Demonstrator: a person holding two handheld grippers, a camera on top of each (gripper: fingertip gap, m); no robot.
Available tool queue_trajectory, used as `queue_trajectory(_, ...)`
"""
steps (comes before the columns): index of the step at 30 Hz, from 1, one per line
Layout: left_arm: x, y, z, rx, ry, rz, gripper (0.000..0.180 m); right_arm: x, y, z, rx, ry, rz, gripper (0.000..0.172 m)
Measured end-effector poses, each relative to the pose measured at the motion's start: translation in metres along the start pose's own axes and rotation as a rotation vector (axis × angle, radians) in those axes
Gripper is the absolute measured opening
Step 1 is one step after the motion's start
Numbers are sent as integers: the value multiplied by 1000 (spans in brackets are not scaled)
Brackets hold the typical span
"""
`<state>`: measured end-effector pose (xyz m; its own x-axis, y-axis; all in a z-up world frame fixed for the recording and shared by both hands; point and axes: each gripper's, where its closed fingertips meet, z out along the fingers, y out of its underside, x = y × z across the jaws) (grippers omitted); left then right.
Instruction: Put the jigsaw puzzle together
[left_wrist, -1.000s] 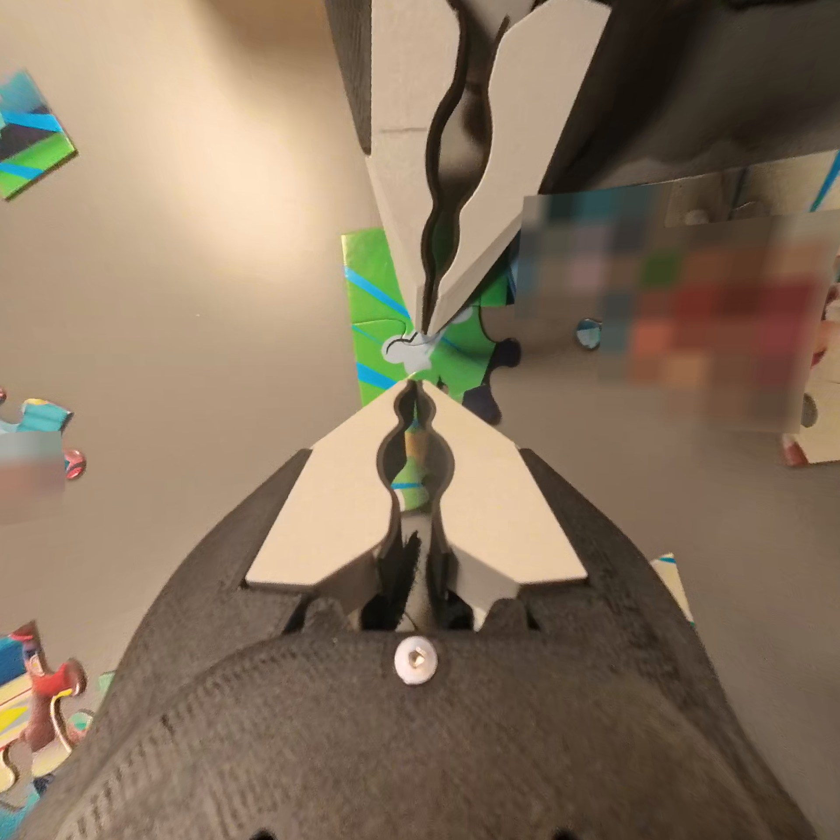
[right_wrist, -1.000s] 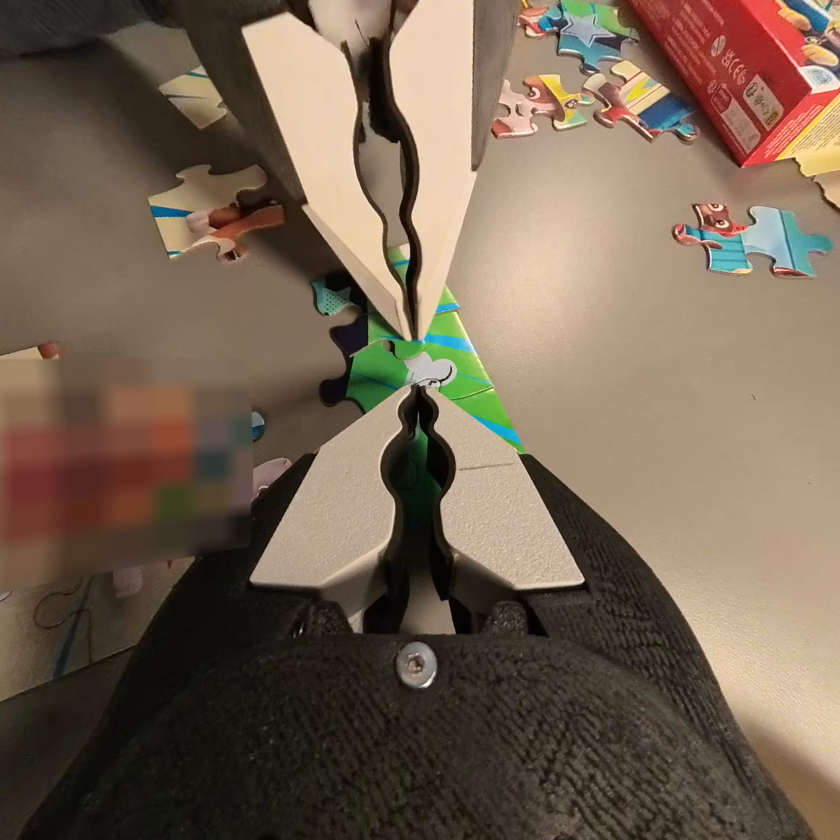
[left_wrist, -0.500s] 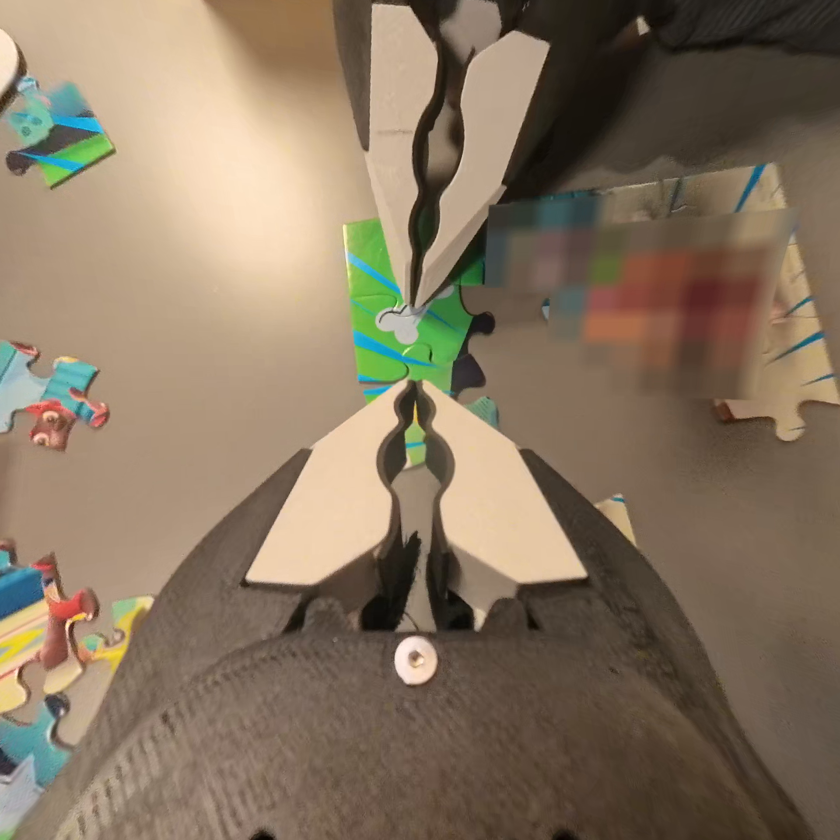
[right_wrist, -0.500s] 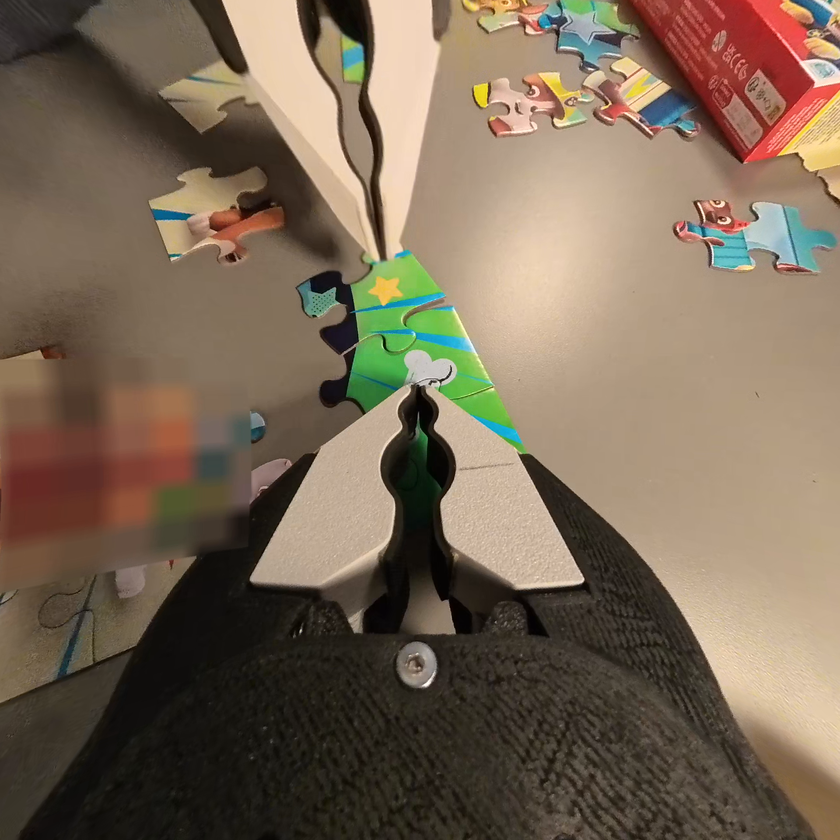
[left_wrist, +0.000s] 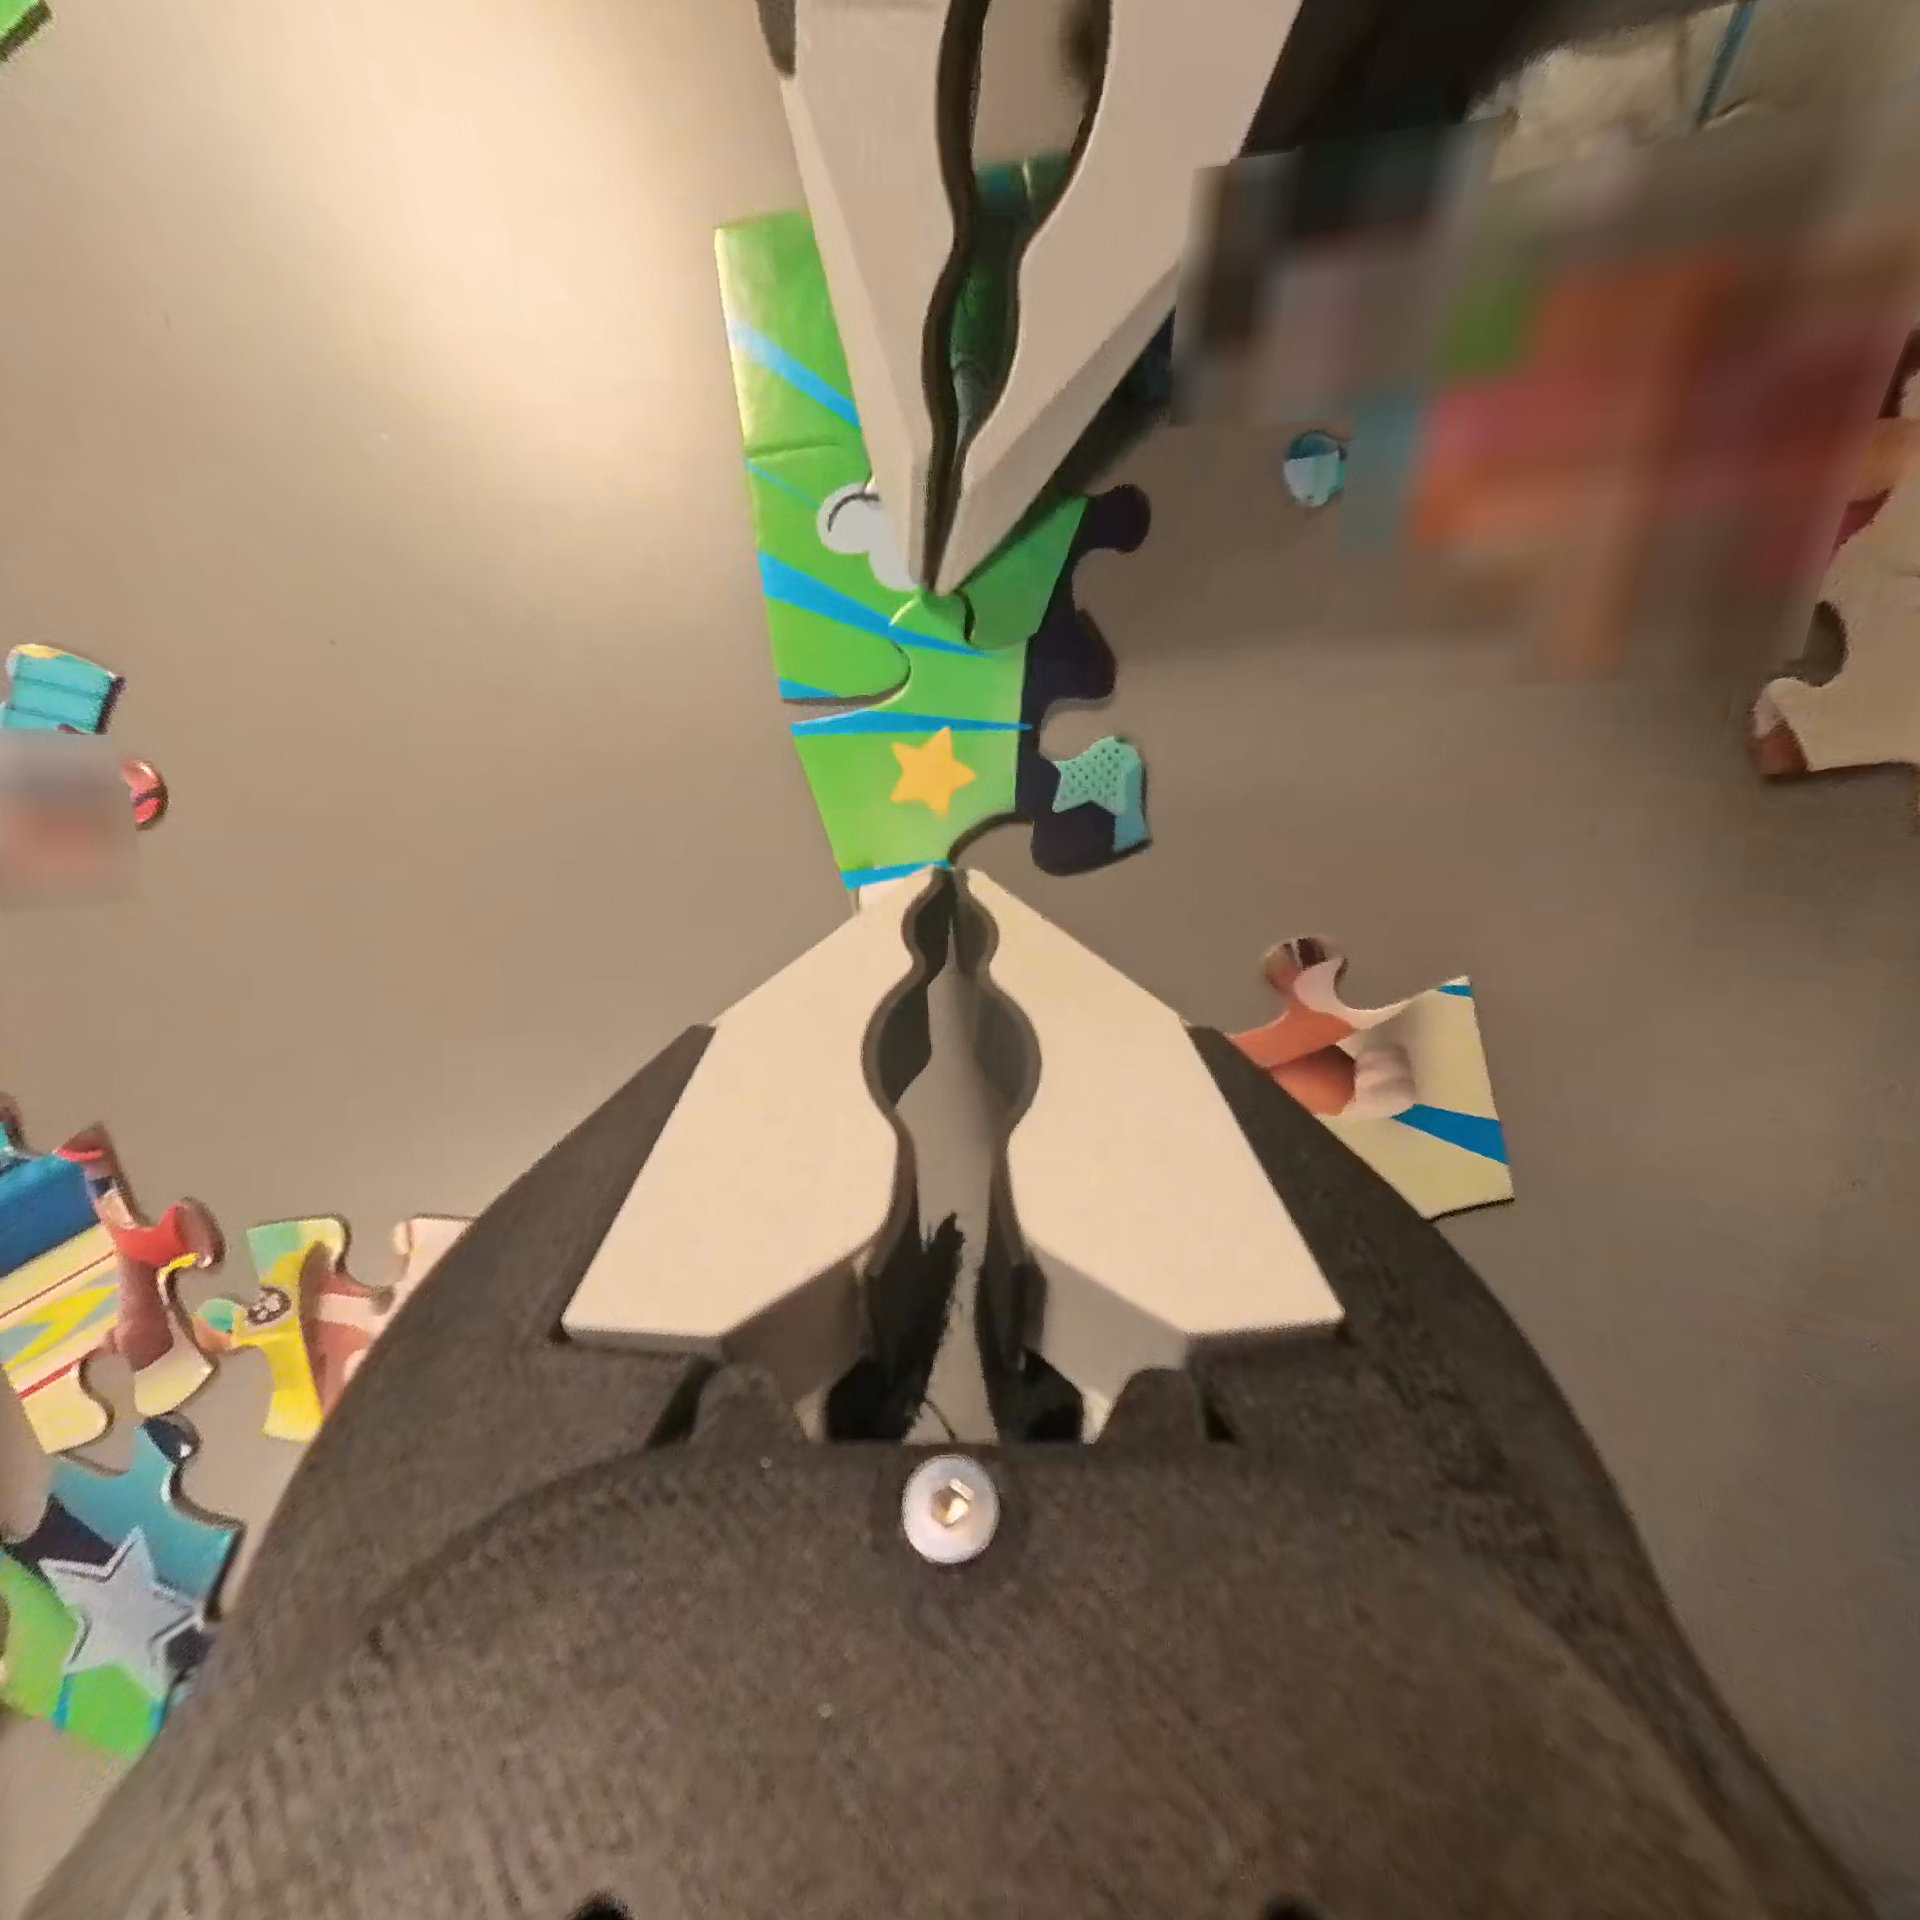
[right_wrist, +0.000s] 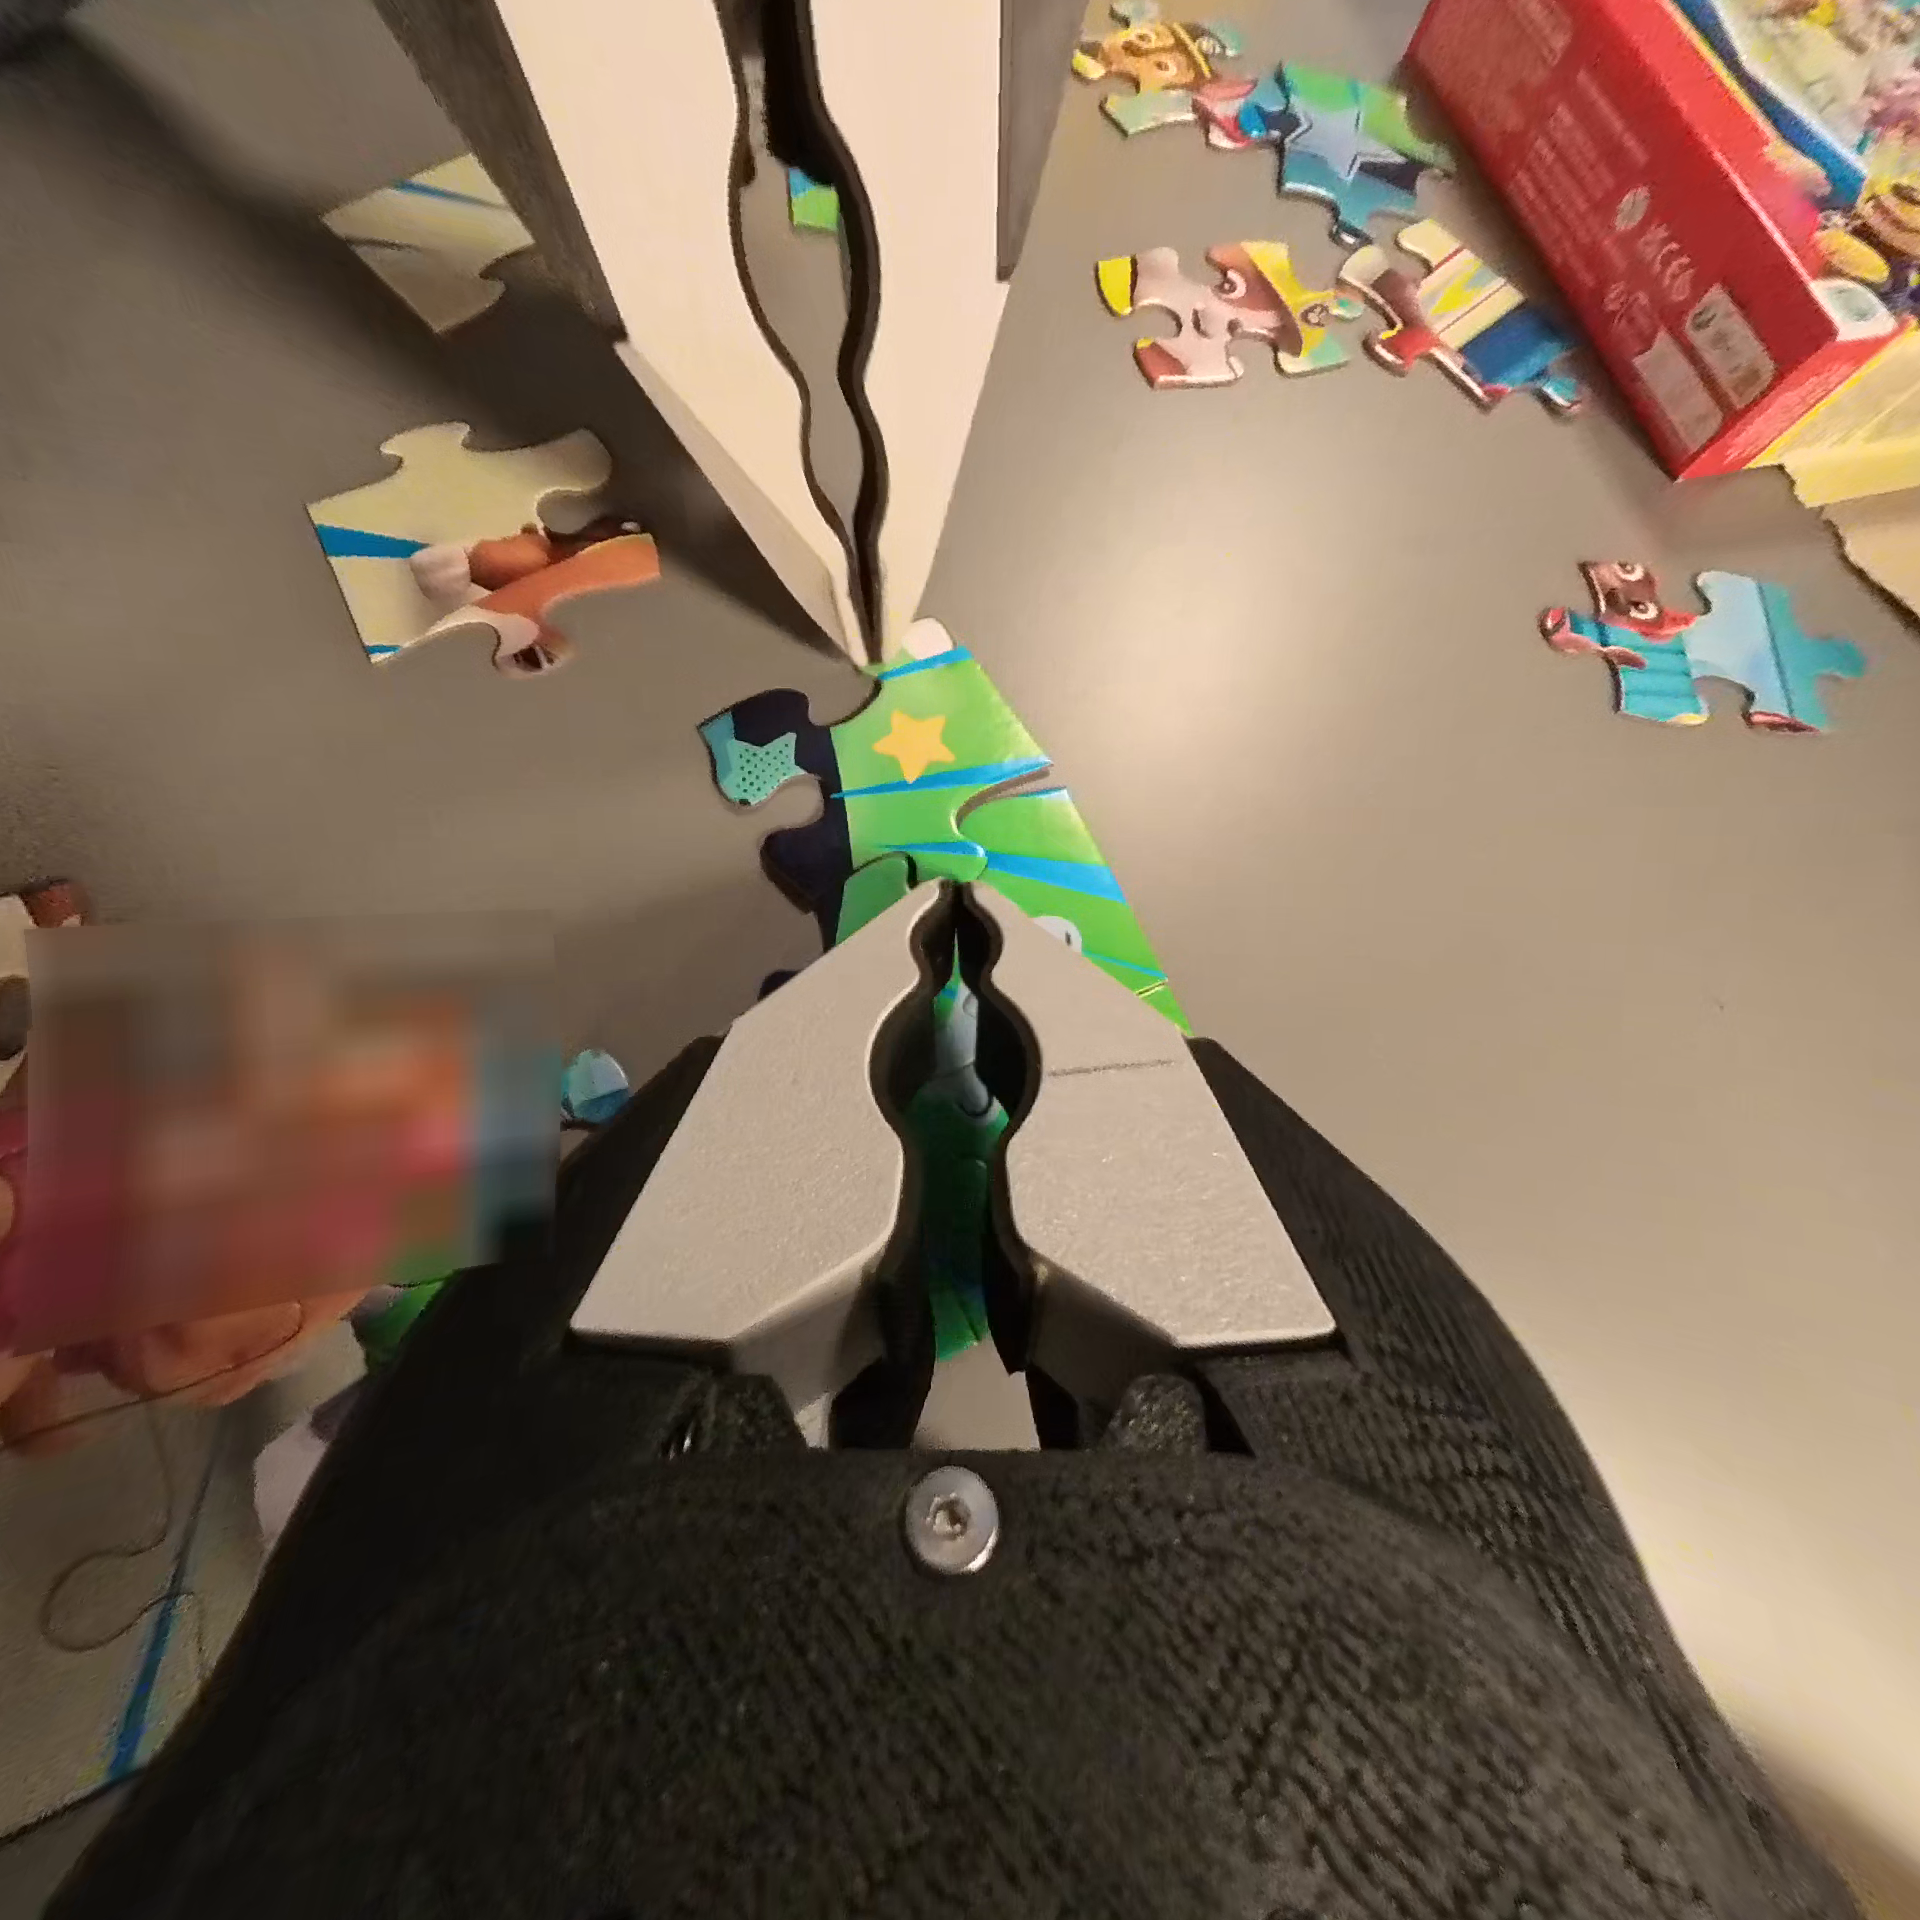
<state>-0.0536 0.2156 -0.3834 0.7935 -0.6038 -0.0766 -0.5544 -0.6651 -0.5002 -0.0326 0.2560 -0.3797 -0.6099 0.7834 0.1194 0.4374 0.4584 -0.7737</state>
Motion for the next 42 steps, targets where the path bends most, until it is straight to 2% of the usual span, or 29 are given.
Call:
queue_trajectory(3, -5, 0, 1, -2, -40, 14, 0, -2, 0, 1, -4, -6, 5, 0)
queue_trajectory(12, -4, -7, 5, 37, -34, 25, 0, -5, 1, -1, 0, -39, 18, 0)
queue_trajectory(16, -4, -1, 1, 7, -34, 14, 0, 5, -4, -7, 39, 15, 12, 0)
queue_trajectory(20, -18, 1, -5, -8, -132, 11, 0, 19, 3, -13, 29, 58, 67, 0)
queue_trajectory(25, -32, 7, 0, -30, -206, -4, 0, 18, 10, -8, -3, 45, 73, 0)
queue_trajectory(34, -26, -6, 8, 35, -177, 0, 0, 18, 10, -8, -1, 40, 79, 0)
queue_trajectory(39, -29, -4, 1, 29, -222, 31, 0, 18, 10, -8, -1, 39, 81, 0)
queue_trajectory(42, -6, -10, -11, 119, -74, 63, 0, 18, 10, -8, 0, 38, 83, 0)
